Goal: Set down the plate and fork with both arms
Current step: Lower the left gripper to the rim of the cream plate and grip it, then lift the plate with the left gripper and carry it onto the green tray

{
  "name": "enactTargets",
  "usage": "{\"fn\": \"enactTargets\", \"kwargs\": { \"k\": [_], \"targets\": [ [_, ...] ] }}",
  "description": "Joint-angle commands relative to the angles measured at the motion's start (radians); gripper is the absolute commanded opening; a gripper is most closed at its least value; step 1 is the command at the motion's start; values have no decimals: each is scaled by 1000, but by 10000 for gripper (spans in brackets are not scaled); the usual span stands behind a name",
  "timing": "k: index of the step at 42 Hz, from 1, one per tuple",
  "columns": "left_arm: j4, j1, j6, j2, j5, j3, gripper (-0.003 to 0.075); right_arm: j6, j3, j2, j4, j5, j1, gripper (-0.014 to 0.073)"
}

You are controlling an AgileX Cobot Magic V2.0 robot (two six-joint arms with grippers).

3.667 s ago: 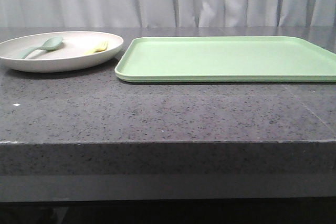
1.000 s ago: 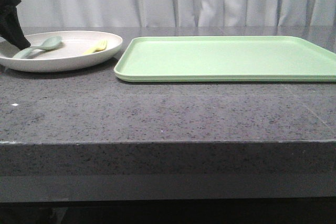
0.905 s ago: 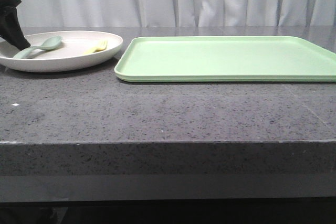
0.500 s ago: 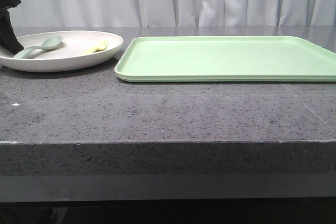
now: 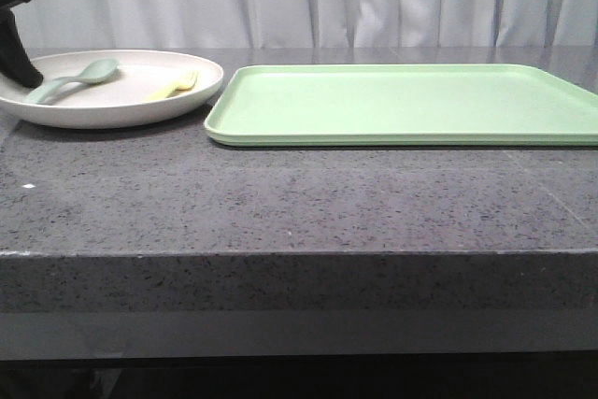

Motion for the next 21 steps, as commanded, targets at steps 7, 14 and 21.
{"fn": "enactTargets", "kwargs": {
  "k": [7,14,21],
  "targets": [
    [-90,2,-6,-66,46,-61,-18,-7,-29,10,-4,-77,-3,562],
    [-157,2,-29,-66,46,-61,-18,-7,-29,10,-4,-77,-3,562],
    [-232,2,-51,-66,46,-61,-18,-7,-29,10,-4,-77,-3,562]
  ]
}}
